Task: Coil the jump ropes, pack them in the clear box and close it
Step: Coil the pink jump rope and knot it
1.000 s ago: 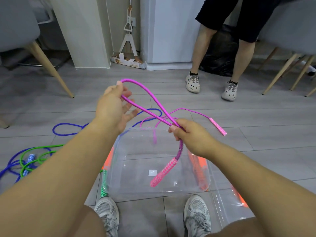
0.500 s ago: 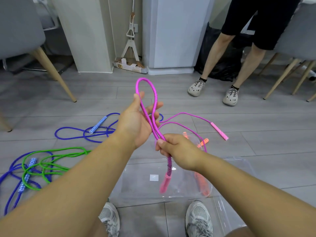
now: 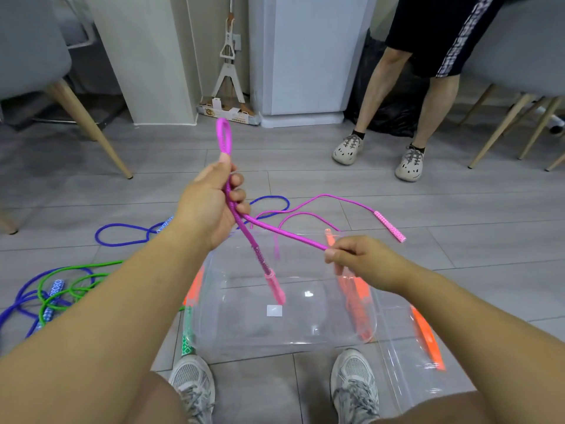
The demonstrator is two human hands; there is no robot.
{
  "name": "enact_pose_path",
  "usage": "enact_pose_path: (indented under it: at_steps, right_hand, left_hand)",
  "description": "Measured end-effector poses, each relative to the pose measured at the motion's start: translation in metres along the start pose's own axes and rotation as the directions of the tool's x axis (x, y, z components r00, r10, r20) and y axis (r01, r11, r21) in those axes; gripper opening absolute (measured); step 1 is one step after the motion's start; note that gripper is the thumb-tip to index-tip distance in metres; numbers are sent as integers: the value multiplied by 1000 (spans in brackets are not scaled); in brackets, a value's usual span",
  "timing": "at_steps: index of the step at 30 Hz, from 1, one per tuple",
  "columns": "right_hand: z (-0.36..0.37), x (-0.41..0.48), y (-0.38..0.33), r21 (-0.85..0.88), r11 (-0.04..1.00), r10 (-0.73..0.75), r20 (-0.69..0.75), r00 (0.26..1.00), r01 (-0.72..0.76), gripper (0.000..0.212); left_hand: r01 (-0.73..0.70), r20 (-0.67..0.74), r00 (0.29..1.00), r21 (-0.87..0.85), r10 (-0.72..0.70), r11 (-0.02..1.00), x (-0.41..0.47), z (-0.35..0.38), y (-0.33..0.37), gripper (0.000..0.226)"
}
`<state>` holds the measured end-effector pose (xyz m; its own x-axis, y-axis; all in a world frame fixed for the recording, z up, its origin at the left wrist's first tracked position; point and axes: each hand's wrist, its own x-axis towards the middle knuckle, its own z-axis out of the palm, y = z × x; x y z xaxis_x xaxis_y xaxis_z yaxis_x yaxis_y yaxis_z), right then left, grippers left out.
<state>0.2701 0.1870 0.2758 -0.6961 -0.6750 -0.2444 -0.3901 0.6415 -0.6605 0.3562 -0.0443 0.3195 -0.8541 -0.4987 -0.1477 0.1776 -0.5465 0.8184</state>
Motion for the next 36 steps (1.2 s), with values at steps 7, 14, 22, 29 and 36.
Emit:
enact_pose_path:
  at_steps: [7,14,22,29,36]
  right_hand:
    - [-21,-3,33,-122,982,133,-112,985,-147,25]
    - [-17,-4,-22,-144,987,-92,-93,991,78,15]
    - [-6,0,-73,222,952,-148,-269,952,211,25]
    - [0,10,-85,273,934,-91,-436,895,228,16]
    - [-12,7,-68,188,952,-152,-392,907,240,14]
  left_hand:
    - [-151,-137,977,91,163,984,6,-15,13,27]
    - [-85,-68,989,473,133,877,-5,-4,-4,24]
    - [17,87,993,560,-78,828,-22,18,-30,21]
    - [49,105,988,473,-111,880,-32,32,-38,22]
    - [117,69,984,457,-165,882,-26,28,-34,30]
